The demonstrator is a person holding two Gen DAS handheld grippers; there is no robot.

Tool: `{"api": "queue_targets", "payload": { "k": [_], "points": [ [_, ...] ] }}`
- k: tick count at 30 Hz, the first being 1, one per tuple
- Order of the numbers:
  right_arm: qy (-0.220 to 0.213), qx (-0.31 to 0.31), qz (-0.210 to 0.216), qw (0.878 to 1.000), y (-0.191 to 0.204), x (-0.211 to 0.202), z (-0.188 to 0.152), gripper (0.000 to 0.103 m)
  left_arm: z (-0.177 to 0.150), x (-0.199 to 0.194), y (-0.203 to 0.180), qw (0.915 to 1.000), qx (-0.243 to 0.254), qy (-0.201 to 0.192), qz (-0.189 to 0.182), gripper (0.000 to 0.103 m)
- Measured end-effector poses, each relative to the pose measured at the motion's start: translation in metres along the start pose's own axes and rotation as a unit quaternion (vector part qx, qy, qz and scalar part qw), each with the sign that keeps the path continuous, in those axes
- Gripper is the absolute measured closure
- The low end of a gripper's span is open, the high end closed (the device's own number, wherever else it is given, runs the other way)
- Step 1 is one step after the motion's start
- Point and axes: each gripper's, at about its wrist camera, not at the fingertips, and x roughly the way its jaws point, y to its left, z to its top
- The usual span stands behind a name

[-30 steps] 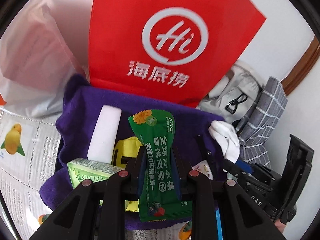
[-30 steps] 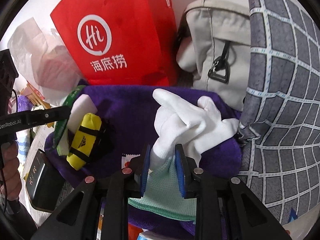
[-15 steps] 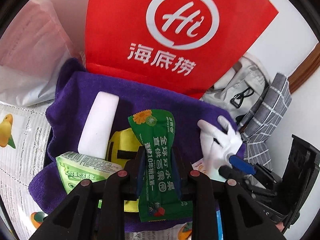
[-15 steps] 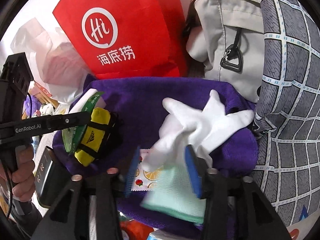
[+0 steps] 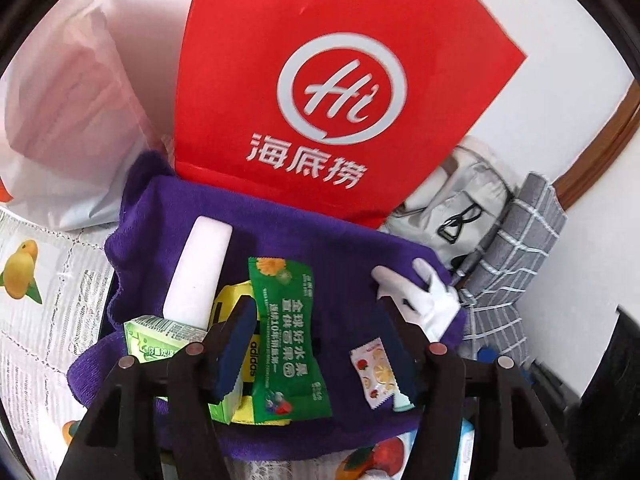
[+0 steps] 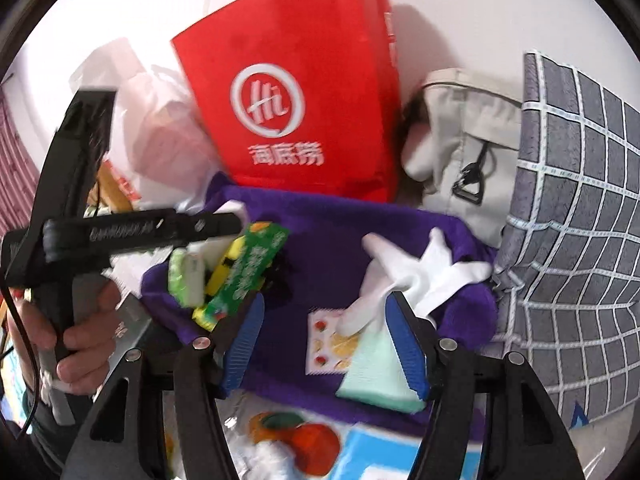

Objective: Organize soft objects
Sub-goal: 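Lower the green packet onto the towel and open the left tool while the right tool releases the gloves, then grasp the white mesh pouch on the sheet with the right tool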

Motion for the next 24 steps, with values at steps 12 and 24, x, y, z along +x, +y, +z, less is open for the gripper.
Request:
{"api": "queue_targets", "payload": {
  "k": [12, 24],
  "points": [
    [0.122, -0.114, -0.034, 0.985, 0.061, -0.002, -0.087, 0.062, 0.006, -0.054, 0.002, 0.9985, 0.001, -0.041, 0.036, 0.040],
    [0.190, -0.196, -0.138, 0.952, 0.084, 0.044, -0.112, 0.067, 0.003, -0.102, -0.007, 0.9958, 0.015, -0.091, 0.008, 0.037]
  ]
}}
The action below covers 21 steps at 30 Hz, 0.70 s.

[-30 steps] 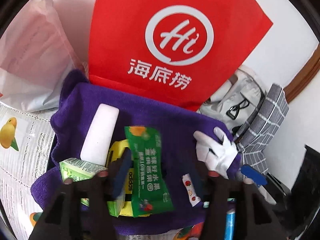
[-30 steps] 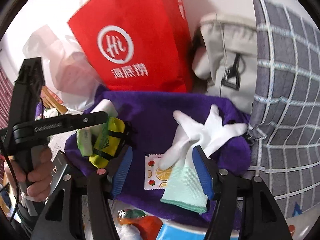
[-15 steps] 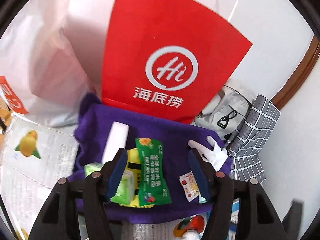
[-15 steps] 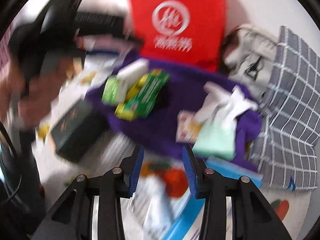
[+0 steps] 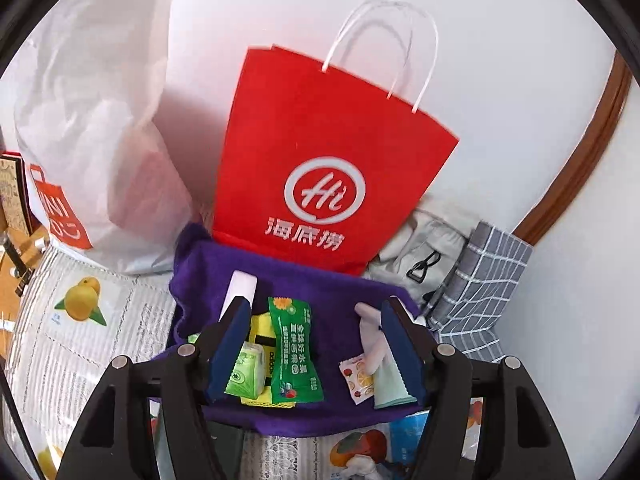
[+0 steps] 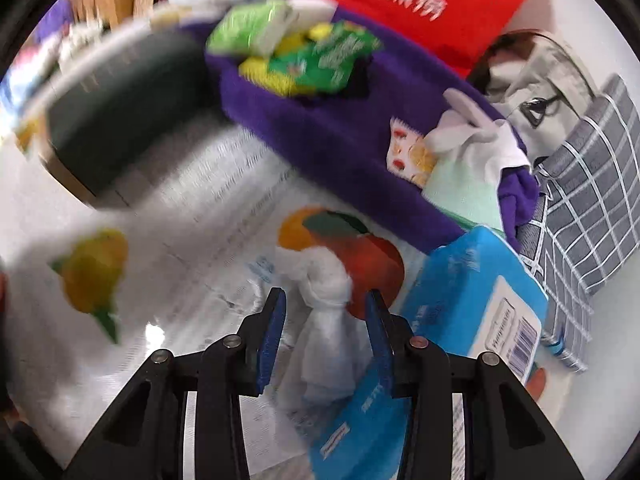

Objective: Organize soft objects
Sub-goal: 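Grasp the white mesh pouch on the sheet with the right tool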

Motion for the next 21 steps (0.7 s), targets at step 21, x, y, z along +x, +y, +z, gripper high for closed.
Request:
{"api": "queue_targets", "payload": {
  "k": [21],
  "points": [
    [-0.117, 0.234, 0.098, 0.960, -0.041, -0.125, -0.094, 0.082, 0.000, -0.047, 0.002, 0.9994, 0.023, -0.020, -0.014, 0.037]
  ]
}}
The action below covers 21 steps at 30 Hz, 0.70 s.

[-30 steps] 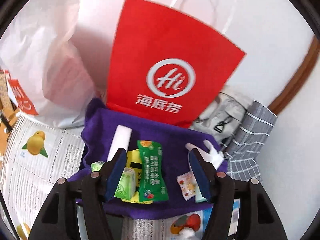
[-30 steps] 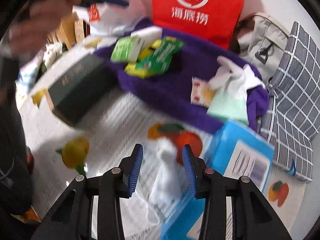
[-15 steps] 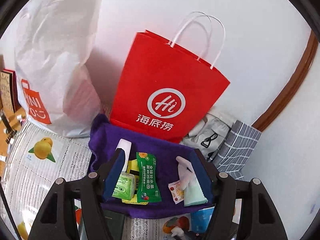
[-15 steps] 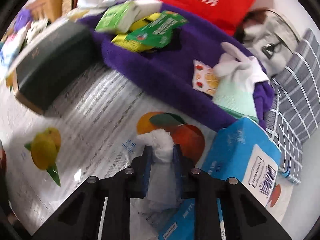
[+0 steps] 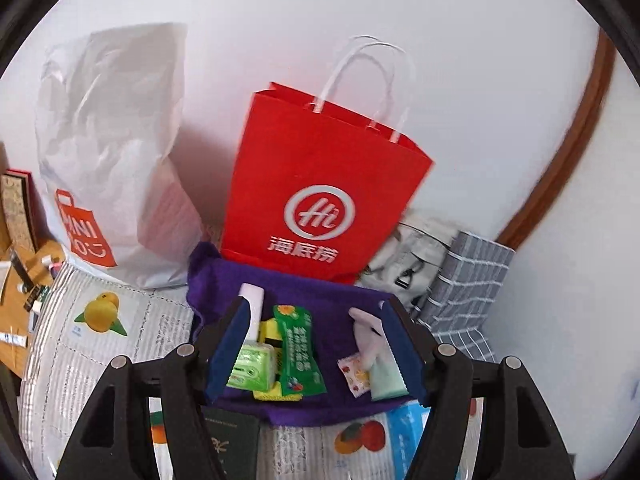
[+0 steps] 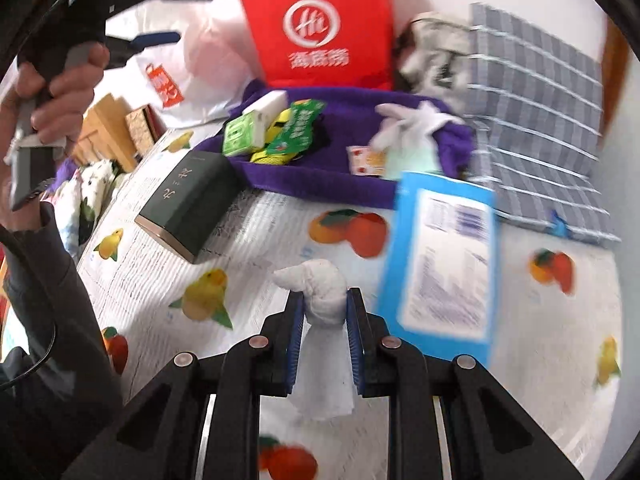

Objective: Organize soft objects
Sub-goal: 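Grasp the white mesh pouch on the sheet with the right tool, then grasp the white mesh bag with the left tool while the right tool holds the pouch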

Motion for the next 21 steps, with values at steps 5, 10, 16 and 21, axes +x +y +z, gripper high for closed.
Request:
{"api": "queue_targets", "payload": {
  "k": [5, 10, 16, 21],
  "points": [
    [-0.032, 0.024, -0.002, 0.999, -0.019, -0.047, -0.029, 0.082, -0.016, -0.010, -0.012, 0.9990, 0.016, 0.004, 0.041, 0.037],
    [-0.052, 0.034, 0.015, 0.998, -0.027, -0.067, -0.048, 0.082, -0.053, -0.019, -0.026, 0.9971, 0.040, 0.038, 0.052, 0.037],
    [-0.074, 0.029, 0.038, 0.996, -0.027, -0.080, -0.069, 0.081, -0.110, -0.019, -0.042, 0.9899, 0.081, 0.093, 0.070, 0.037],
    [-0.078, 0.038, 0.057, 0.995, -0.034, -0.078, -0.090, 0.081, -0.162, -0.008, -0.053, 0.9825, 0.107, 0.135, 0.071, 0.037]
  ]
}}
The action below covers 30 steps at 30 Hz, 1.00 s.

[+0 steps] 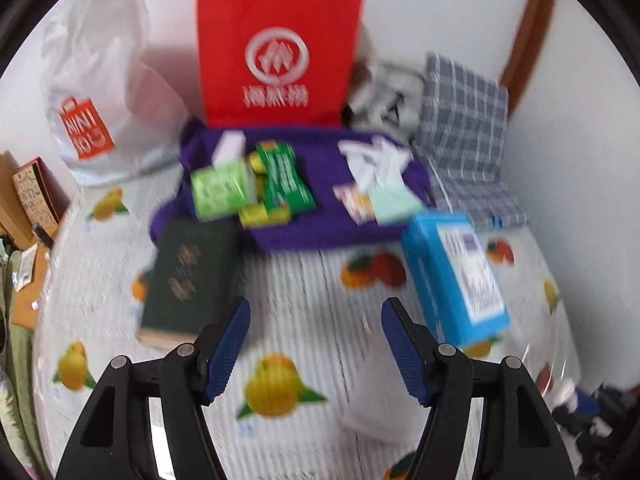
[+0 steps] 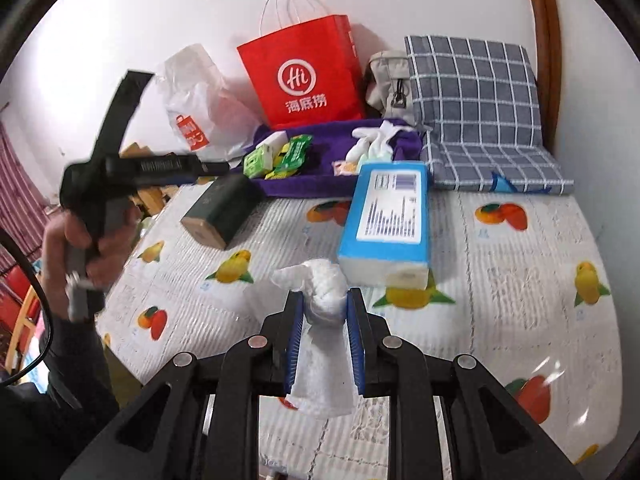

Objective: Organize soft objects
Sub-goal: 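Grasp the white mesh bag with the left tool while the right tool holds the pouch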

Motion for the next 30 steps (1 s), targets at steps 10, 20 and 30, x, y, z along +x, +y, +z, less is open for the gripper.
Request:
{"api": "queue_targets", "payload": {
  "k": [10, 20, 30],
  "points": [
    [0.005, 0.016, 0.012, 1.000, -0.030, 0.001, -0.042, 0.081, -0.055, 0.052, -0.044, 0.9960, 0.050, 0.072, 0.018, 0.037],
    [0.024, 0.032, 0.026, 0.999, -0.050, 0.013, -0.069, 0.080, -0.069, 0.083, -0.060, 0.9923, 0.043, 0.096, -0.064, 0.022],
    [0.028, 0.040, 0.023, 0.999, -0.052, 0.017, -0.075, 0.080, -0.088, 0.091, -0.094, 0.9908, 0.114, 0.070, -0.020, 0.005]
  ]
}}
